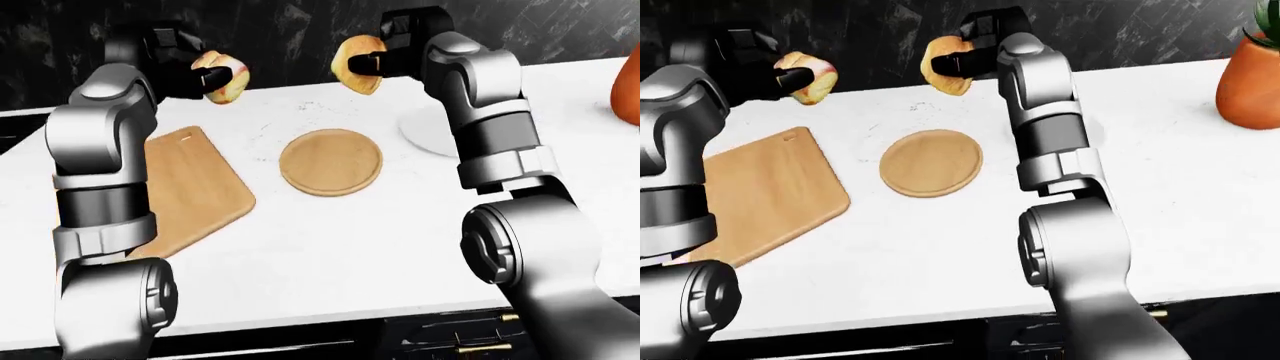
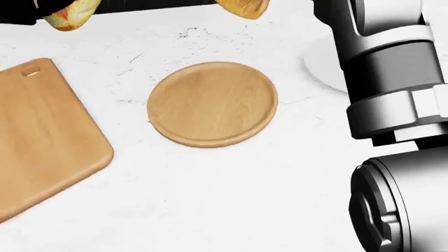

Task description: Place all breads on the cutting board.

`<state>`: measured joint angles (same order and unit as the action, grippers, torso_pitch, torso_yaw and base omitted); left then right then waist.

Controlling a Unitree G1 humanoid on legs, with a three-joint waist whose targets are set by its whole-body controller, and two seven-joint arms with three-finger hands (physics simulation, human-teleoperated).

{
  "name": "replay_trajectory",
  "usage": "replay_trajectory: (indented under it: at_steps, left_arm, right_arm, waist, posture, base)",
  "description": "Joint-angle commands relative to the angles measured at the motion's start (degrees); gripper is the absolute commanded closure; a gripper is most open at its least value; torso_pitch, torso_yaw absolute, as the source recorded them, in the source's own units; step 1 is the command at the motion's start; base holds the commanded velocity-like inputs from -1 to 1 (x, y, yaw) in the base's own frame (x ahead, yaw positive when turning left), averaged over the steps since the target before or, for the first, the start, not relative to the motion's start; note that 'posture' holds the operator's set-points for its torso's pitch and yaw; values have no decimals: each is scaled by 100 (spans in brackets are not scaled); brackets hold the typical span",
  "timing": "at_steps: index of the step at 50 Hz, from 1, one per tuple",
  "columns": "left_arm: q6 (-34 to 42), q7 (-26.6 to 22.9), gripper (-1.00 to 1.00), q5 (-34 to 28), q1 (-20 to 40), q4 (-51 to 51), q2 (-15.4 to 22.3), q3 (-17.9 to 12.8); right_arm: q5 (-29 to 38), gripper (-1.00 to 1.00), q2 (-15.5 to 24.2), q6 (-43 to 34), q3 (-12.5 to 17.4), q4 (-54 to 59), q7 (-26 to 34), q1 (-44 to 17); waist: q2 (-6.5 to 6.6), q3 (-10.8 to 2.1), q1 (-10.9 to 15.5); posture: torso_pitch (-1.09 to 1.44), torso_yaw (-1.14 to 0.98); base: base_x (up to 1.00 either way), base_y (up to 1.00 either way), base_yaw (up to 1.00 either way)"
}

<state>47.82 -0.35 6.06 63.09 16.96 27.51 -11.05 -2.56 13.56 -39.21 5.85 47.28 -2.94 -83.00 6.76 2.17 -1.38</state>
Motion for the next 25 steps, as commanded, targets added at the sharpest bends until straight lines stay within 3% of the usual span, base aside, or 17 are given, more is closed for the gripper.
replay_trajectory:
  at_steps: [1, 2, 5, 6, 7, 8, 10, 12, 15, 16, 17, 18, 23, 25]
  left_arm:
    - [-158, 52, 80, -43, 211, -180, 102, -94]
    - [-191, 49, 80, -45, 196, -165, 94, -90]
    - [-218, 42, 80, -52, 195, -140, 93, -90]
    - [-207, 44, 82, -55, 207, -139, 94, -87]
    - [-191, 48, 82, -59, 212, -150, 92, -82]
    - [-151, 55, 82, -58, 224, -178, 88, -81]
    - [-156, 55, 82, -60, 225, -170, 92, -89]
    - [-123, 52, 82, -62, 246, -181, 104, -89]
    - [-133, 47, 84, -68, 266, -160, 101, -79]
    - [-128, 45, 84, -70, 284, -153, 102, -77]
    - [-198, 36, 84, -76, 269, -100, 98, -76]
    - [-170, 43, 84, -76, 271, -124, 93, -76]
    - [-200, 41, 84, -84, 268, -94, 82, -74]
    - [-203, 36, 84, -87, 262, -99, 84, -74]
  right_arm:
    - [-49, 100, 3, 213, 0, -261, 15, -253]
    - [-55, 100, 7, 236, 3, -243, 20, -254]
    - [-56, 100, 4, 220, -8, -260, 5, -237]
    - [-51, 100, -2, 208, -19, -267, 6, -241]
    - [-56, 100, -10, 230, -13, -246, 2, -238]
    - [-51, 100, -17, 240, -24, -233, 10, -239]
    - [-49, 100, -33, 279, -28, -192, 14, -235]
    - [-47, 100, -30, 272, -32, -175, 31, -264]
    - [-48, 100, -32, 285, -29, -149, 40, -296]
    - [-55, 100, -34, 280, -20, -150, 37, -307]
    - [-51, 100, -33, 279, -29, -147, 46, -308]
    - [-54, 100, -31, 278, -23, -144, 44, -317]
    - [-59, 100, -43, 280, -21, -141, 39, -313]
    - [-62, 100, -43, 294, -21, -138, 39, -301]
  waist:
    - [286, -215, -49]
    - [132, -47, 67]
    - [27, -74, 20]
    - [-15, -176, 25]
    - [-41, -177, 59]
    - [-189, -146, 84]
    - [-340, -125, 91]
    - [-419, -134, 87]
    - [-463, -177, 79]
    - [-488, -112, 97]
    - [-404, -97, 94]
    - [-305, -177, 86]
    - [-446, -159, 64]
    - [-385, -206, 53]
  posture:
    - [0, 0]
    - [0, 0]
    - [0, 0]
    - [0, 0]
    - [0, 0]
    - [0, 0]
    - [0, 0]
    - [0, 0]
    - [0, 0]
    - [0, 0]
    - [0, 0]
    - [0, 0]
    - [0, 0]
    - [0, 0]
  base:
    - [0, 0, 0]
    - [0, 0, 0]
    - [0, 0, 0]
    - [0, 6, 0]
    - [0, 30, 0]
    - [0, 30, 0]
    - [0, 38, 0]
    - [0, 39, 0]
    - [0, 35, 0]
    - [0, 3, 0]
    - [0, 0, 0]
    - [0, 17, 0]
    - [0, 31, 0]
    - [0, 27, 0]
